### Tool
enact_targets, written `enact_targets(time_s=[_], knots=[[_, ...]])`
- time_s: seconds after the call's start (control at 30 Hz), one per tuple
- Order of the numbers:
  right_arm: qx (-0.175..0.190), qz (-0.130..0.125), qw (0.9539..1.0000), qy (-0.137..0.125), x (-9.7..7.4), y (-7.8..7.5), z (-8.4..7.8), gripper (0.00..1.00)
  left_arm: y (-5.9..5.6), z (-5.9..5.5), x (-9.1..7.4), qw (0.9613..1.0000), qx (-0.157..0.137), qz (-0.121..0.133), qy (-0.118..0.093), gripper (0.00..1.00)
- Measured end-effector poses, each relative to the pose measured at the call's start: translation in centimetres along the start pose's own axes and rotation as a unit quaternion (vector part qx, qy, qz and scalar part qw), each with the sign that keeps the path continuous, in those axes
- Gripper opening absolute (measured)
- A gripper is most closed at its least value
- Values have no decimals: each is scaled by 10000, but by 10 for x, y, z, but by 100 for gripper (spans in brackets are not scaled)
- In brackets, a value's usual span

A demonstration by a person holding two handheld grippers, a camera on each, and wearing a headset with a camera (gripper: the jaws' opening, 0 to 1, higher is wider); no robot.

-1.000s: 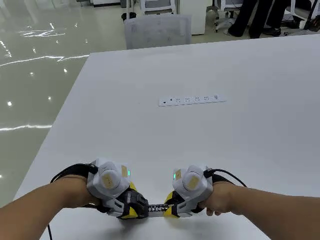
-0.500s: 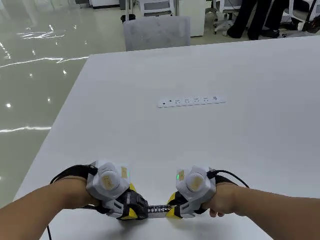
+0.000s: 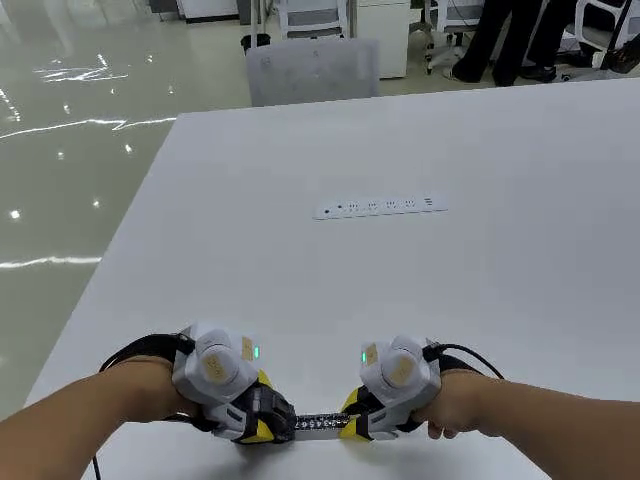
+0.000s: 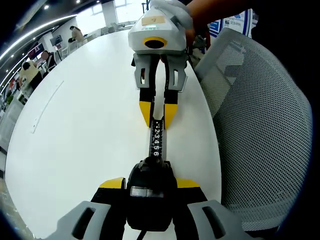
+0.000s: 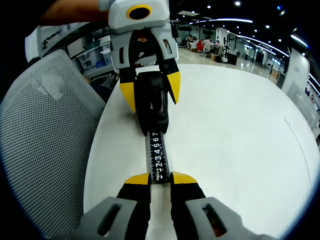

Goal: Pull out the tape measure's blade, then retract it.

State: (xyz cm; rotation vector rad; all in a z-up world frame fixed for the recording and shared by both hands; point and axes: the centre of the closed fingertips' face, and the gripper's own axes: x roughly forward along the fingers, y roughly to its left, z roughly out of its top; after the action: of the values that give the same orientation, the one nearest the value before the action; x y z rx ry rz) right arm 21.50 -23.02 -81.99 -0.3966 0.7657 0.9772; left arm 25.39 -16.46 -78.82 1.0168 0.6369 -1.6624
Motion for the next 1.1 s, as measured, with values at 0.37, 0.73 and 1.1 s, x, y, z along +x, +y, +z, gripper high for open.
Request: enact_targets(time_s=[0.37,0.73,1.1], knots=[[-34,-18,10000,88,-8,-3,-9,12,0,0,0,10000,-23,14,-6,32],[36,-64,9999,110,-19,-7,-22,12,0,0,-1,10000,-25,73,-11,32],[54,-64,9999,122,-25,-7,-29,12,0,0,-1,10000,-12,74,-4,32]])
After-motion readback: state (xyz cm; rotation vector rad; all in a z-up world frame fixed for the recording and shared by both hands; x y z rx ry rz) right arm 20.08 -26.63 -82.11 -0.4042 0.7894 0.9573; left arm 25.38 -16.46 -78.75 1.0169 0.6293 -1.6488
